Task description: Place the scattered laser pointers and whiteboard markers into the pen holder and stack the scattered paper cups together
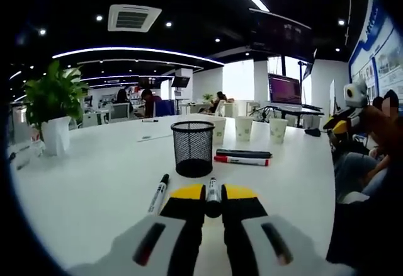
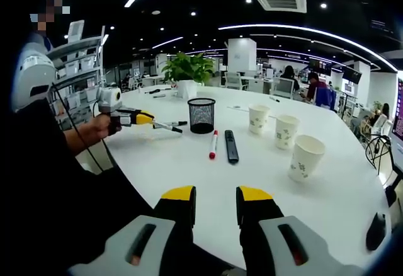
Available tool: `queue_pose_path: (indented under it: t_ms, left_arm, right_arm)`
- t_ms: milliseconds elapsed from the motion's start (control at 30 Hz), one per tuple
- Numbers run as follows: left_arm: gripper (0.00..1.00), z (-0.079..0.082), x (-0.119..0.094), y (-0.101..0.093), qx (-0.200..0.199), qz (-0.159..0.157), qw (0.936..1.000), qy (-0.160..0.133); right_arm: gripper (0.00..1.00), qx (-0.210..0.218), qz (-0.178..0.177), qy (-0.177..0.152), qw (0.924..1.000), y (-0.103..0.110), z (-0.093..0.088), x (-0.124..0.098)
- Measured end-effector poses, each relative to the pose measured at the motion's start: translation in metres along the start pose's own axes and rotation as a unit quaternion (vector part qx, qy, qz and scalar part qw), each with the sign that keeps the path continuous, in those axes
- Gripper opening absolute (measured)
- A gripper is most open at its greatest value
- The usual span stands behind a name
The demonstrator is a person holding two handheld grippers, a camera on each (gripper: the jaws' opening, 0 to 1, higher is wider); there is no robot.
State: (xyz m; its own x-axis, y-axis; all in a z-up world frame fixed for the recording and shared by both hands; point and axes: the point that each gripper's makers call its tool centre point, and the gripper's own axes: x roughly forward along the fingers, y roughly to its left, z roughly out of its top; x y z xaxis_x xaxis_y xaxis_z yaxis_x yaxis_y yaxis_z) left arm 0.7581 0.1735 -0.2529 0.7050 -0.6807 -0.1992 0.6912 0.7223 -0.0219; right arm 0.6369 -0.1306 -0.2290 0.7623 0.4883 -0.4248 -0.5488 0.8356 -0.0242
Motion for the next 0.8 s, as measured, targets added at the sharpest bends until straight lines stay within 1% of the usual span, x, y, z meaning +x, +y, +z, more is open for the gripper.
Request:
queue_pose_path:
  t_ms: [167,367,667,800]
  left_arm:
    - [0.12,0.003,-0.002,0.001,-0.004,-0.002,1.0,-0.004]
    - [0.12,0.013,-0.005,0.003,-0.019,-0.006,0.9997,-0.012]
    - [0.12,0.019,-0.009,0.006,-0.039,-0.011,0.999,-0.018]
    - [0.12,0.022,-0.01,0.006,-0.049,-0.019,0.9985,-0.018]
  right_arm:
    - [0.29,0.0,-0.001,0.0,1.0,0.0,0.0,-0.001]
    - [0.29,0.0,0.0,-0.001,1.0,0.001,0.0,0.0]
    - [0.29,0.002,0.001,-0.001,1.0,0.002,-0.001,0.001]
    - [0.29,0.003,0.001,-0.002,1.0,0.002,-0.001,0.001]
